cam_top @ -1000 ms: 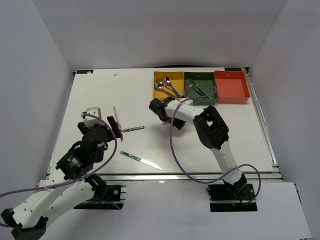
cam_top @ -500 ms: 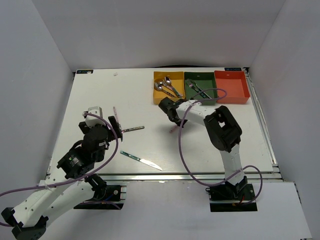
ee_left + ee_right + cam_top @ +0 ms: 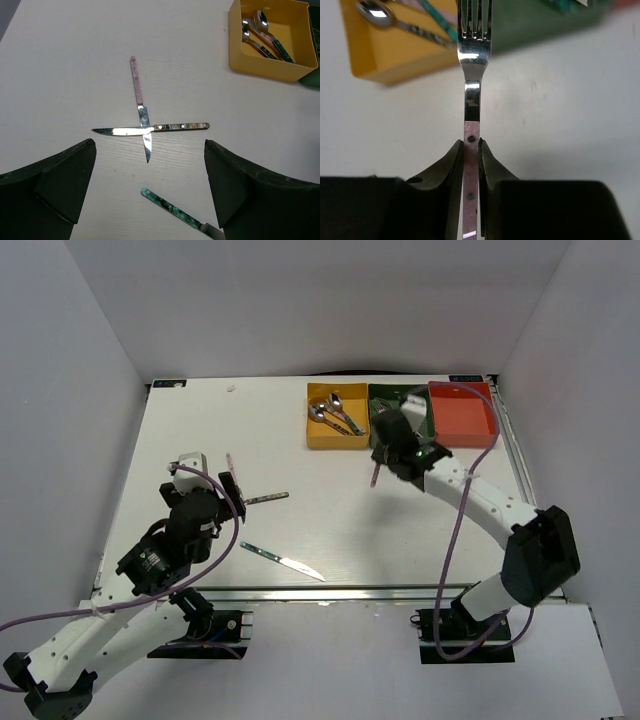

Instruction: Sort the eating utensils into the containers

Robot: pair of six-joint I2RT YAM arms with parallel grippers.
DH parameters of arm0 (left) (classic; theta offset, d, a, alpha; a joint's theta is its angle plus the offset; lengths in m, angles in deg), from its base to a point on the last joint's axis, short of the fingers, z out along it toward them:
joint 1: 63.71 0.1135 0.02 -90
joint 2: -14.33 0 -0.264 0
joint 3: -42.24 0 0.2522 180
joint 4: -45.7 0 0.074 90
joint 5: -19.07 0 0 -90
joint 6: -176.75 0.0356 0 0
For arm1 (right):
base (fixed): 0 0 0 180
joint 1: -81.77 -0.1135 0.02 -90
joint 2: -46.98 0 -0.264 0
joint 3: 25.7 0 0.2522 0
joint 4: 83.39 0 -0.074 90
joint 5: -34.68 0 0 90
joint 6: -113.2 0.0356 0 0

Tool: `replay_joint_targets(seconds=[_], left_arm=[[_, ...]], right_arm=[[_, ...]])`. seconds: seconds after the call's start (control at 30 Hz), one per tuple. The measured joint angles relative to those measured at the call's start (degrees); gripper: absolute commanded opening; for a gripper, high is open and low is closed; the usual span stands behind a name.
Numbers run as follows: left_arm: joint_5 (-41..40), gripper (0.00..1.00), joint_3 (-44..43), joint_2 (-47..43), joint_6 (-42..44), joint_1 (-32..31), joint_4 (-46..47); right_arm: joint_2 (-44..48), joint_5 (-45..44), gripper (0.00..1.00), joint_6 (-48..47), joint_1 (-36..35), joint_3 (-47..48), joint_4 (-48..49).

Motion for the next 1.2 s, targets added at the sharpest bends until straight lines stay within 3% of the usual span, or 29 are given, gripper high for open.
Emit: replay_joint_targets(seconds=[0.23, 0.37, 0.67, 0.77, 0.83, 1.07, 1.2], left_arm=[[0.0, 0.98, 0.0, -0.7, 0.0, 0.0, 0.0], [0.2, 0.98, 0.0, -0.3, 0.0, 0.0, 0.0], [2.0, 0.98, 0.1, 3.0, 0.5, 0.0, 0.3], [2.3, 0.98, 0.2, 2.6, 0.7, 0.0, 0.8], [2.5, 0.98, 0.2, 2.4, 0.8, 0.0, 1.1], [1.2, 0.98, -0.3, 3.6, -0.7, -0.1, 0.3], [-0.1, 0.98, -5.2, 10.9, -5.4, -0.1, -2.2]], right_arm=[[-18.4, 15.8, 0.0, -44.7, 14.5, 21.7, 6.7], [-25.5, 20.9, 0.0, -63.7, 18.3, 26.6, 5.5], [-38.4, 25.9, 0.0, -82.8, 22.3, 39.3, 3.3], [-40.5, 26.4, 0.15, -85.7, 22.7, 40.3, 3.0], [-41.8, 26.6, 0.89, -86.3, 22.9, 41.2, 2.5], [-42.0, 26.7, 0.89, -86.3, 23.0, 42.7, 2.2], [-35.7, 25.2, 0.89, -79.6, 22.7, 41.2, 2.2]])
